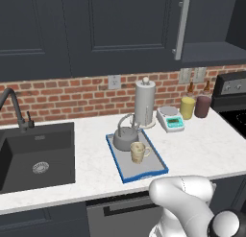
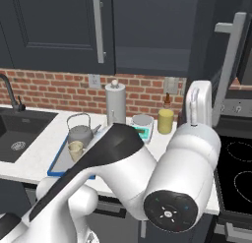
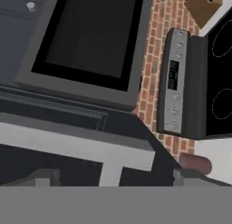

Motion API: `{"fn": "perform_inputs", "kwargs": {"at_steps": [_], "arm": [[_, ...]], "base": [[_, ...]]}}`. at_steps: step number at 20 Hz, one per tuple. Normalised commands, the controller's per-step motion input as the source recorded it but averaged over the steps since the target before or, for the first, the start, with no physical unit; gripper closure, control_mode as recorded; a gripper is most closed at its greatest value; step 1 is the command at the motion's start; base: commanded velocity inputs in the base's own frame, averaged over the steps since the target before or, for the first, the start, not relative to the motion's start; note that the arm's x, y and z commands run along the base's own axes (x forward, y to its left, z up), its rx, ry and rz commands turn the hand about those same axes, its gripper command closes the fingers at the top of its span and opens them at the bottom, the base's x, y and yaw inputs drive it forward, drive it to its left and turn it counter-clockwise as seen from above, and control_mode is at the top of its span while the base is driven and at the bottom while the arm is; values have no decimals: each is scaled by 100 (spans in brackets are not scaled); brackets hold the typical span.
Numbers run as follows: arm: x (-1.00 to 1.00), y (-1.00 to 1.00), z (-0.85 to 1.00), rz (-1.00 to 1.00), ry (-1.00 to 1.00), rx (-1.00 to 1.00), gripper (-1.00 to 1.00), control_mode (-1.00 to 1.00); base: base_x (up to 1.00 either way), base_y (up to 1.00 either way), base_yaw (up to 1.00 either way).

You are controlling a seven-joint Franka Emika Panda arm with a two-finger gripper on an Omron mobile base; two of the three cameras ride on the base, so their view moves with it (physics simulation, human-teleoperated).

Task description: Pick the kettle from the counter and place it on the tray. Then pick the mug from the cabinet and place it on the tray. Then close the cabinet doors.

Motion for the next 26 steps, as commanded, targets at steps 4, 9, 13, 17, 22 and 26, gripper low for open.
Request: {"fn": "perform_inputs", "kwargs": {"at_steps": [4, 9, 13, 17, 22, 26], "arm": [[38, 35, 0, 13, 0, 0, -100, -100], [42, 43, -8, 17, 0, 0, -100, -100], [53, 47, -7, 16, 0, 0, -100, -100], [57, 54, -2, 13, 0, 0, -100, -100], [65, 55, -4, 12, 2, 0, -100, -100], [89, 47, -21, 11, 10, 0, -100, -100]], "base": [[0, 0, 0], [0, 0, 0], [0, 0, 0], [0, 0, 0], [0, 0, 0], [0, 0, 0]]}}
